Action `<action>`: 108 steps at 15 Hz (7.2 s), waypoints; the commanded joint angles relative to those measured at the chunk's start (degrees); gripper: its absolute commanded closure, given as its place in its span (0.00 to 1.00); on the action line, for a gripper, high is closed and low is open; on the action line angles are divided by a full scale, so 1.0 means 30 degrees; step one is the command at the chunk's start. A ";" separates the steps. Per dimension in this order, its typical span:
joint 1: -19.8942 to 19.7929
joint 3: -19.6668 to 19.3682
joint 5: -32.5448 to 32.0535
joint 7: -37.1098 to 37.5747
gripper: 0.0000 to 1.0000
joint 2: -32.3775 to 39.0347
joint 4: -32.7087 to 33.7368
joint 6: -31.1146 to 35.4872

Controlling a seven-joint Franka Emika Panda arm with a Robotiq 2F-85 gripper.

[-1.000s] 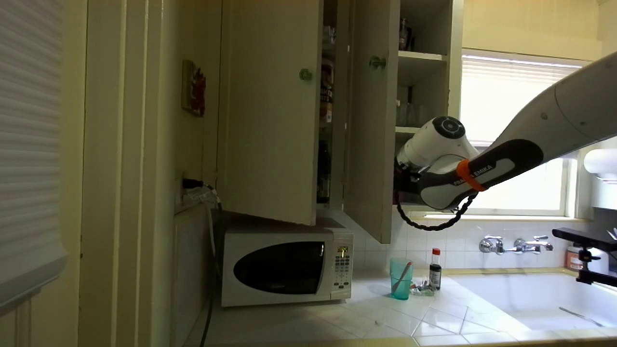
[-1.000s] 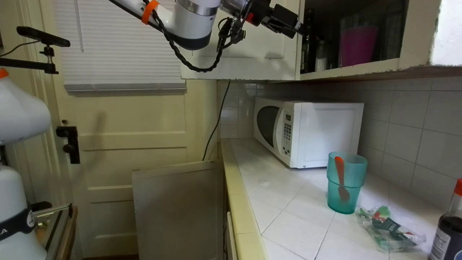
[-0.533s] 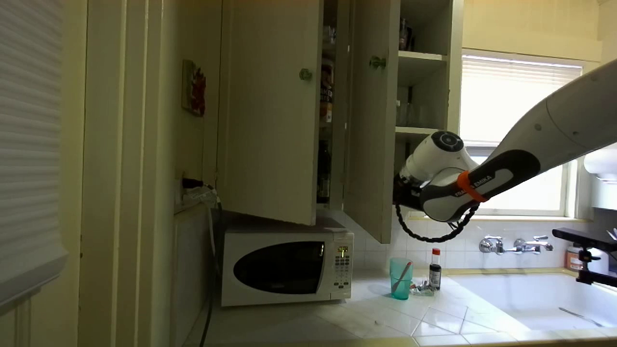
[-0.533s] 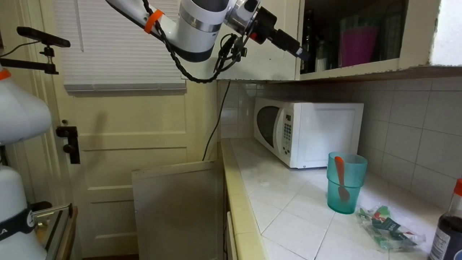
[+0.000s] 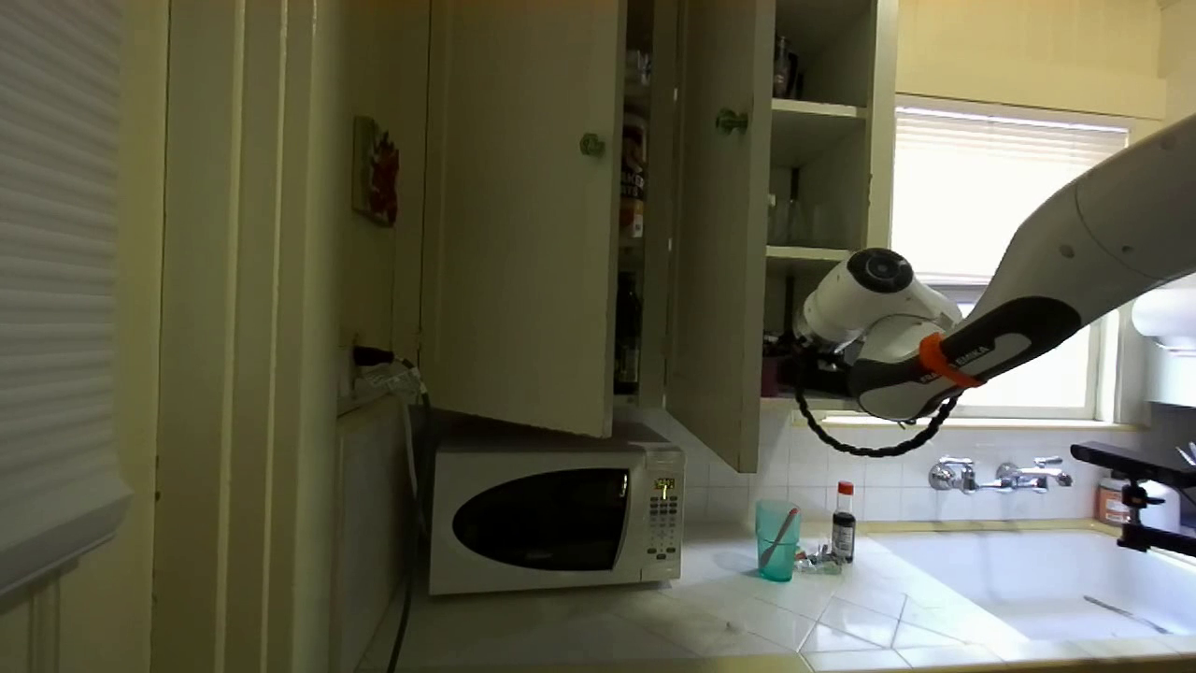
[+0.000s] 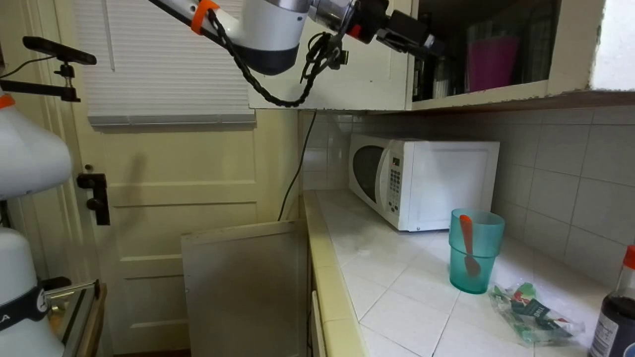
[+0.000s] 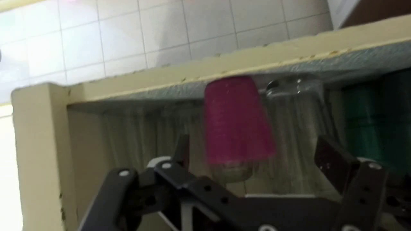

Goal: Open the cupboard, then place the pink cup on the second shelf

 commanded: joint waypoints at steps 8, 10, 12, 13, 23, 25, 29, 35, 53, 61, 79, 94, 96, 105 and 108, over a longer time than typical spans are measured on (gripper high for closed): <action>-0.1066 0.0926 -0.8198 0.3612 0.00 0.0637 0.1193 -0.0442; -0.1043 0.0923 -0.8352 0.3623 0.00 0.0938 0.1185 -0.0610; -0.0938 0.0934 -0.7890 0.3728 0.00 0.1455 0.1223 -0.0836; -0.0885 0.0965 -0.7747 0.3872 0.00 0.1687 0.1292 -0.1039; -0.0260 0.1339 -0.8050 0.5483 0.00 0.3899 0.3537 -0.3567; -0.0089 0.1332 -0.8117 0.5428 0.00 0.4289 0.3932 -0.3860; 0.0264 0.1297 -0.8330 0.5331 0.00 0.5161 0.4802 -0.4157; 0.0953 0.1218 -0.9071 0.5062 0.00 0.6321 0.6189 -0.5153; -0.0023 0.0408 -0.9454 0.6230 0.58 0.2313 0.1569 -0.4020; -0.1134 -0.2536 -0.5682 0.4181 0.58 -0.2588 -0.1258 0.0773; 1.6747 -1.6484 1.1920 -1.9624 0.58 -0.4802 0.2724 -0.2274; 1.8776 -1.9217 1.9669 -2.6008 0.58 -0.2963 1.0060 -1.0125; 1.6959 -1.7949 1.8321 -2.5462 0.58 -0.1204 1.1210 -0.8865; 1.3760 -1.4472 1.8570 -2.6550 0.58 0.2807 1.5633 -0.9842; 1.3237 -1.3862 2.1783 -2.8380 0.58 0.3403 1.6458 -1.0943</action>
